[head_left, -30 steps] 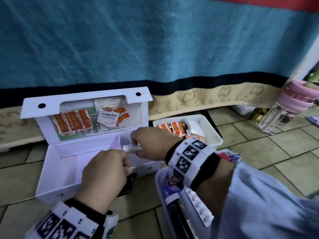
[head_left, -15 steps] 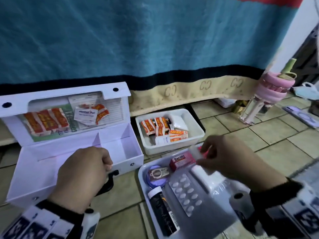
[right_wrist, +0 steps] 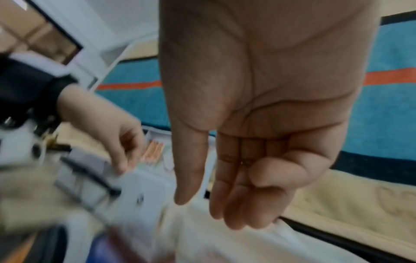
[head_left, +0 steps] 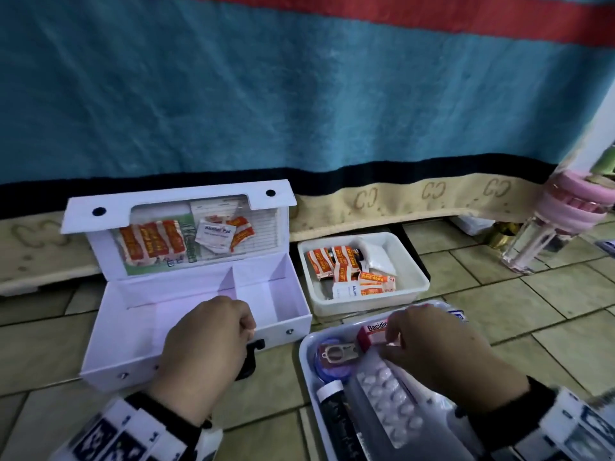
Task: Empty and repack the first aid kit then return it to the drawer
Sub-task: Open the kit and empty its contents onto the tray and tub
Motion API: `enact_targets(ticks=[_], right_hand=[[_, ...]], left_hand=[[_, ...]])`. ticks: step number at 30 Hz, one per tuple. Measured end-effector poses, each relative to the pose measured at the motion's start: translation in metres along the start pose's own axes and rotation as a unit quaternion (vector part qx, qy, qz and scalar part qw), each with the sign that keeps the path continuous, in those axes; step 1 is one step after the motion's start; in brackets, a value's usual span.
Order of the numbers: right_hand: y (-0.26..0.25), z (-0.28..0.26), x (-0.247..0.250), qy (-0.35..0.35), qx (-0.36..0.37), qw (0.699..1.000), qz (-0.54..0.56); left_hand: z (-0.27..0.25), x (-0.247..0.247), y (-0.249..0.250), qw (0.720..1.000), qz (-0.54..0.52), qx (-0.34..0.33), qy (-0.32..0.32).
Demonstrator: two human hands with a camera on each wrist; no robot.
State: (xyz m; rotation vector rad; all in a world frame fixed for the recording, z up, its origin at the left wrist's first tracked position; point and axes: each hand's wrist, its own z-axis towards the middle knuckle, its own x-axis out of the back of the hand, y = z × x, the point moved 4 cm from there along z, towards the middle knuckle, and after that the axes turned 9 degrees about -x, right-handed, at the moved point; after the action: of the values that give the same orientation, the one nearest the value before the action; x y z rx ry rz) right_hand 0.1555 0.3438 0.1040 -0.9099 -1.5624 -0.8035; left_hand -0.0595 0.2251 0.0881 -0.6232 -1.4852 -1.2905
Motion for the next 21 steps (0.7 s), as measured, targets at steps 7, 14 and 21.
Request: enact_targets(ticks=[7,14,21], right_hand=[[-0.091,0.035,0.052,-0.063,0.187,0.971,0.135],[-0.147,0.083,0.073,0.036,0.222,0.966,0.128],[-0.176,0.106,0.090,0.148,0.233,0.937,0.213]], left_hand=[[-0.002,0.029,-0.020,1.000,-0.019,0.008,0.024],[0.021,0.074,-0.045,0.996,0.025,-0.031,0.085],[0.043,0.075,-0.050,0.992,0.088,-0.024,0.092]])
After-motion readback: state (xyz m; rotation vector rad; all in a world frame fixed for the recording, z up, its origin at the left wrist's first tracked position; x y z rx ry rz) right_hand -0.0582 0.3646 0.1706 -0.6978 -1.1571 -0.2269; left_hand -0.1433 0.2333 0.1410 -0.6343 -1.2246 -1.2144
